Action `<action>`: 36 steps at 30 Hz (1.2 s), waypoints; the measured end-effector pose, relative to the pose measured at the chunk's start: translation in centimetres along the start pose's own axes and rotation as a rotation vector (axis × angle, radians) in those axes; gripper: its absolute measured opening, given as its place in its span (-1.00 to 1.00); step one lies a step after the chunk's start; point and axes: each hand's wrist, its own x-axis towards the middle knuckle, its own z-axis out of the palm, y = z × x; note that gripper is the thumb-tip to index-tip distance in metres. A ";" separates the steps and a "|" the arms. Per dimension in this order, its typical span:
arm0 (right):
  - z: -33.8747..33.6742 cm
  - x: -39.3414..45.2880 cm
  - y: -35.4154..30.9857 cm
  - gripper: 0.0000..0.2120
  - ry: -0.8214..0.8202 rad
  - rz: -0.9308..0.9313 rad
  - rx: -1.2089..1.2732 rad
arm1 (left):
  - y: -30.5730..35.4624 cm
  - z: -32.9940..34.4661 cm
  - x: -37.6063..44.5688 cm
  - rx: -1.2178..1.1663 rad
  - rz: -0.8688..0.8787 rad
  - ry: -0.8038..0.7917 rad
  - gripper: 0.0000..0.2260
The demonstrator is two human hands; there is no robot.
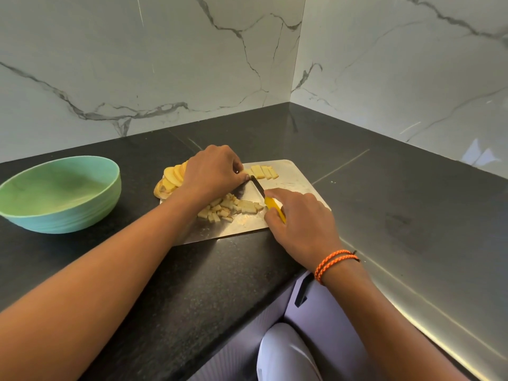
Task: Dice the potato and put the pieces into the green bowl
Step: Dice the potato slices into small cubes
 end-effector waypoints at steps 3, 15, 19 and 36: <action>-0.3 0.1 -0.5 -0.58 0.109 0.009 0.036 | 0.0 -0.2 0.1 0.001 0.009 -0.025 -0.75; 1.3 3.3 -1.5 -0.57 0.006 -0.026 -0.067 | -1.7 -1.1 0.6 -0.013 0.003 -0.061 -0.80; 1.3 3.3 -1.3 -0.59 0.020 -0.044 -0.067 | -1.7 -1.1 0.7 -0.026 0.000 -0.060 -0.81; 0.5 0.8 -0.1 -0.59 -0.045 -0.063 -0.023 | -0.1 -1.1 -0.5 -0.020 -0.065 -0.055 -0.83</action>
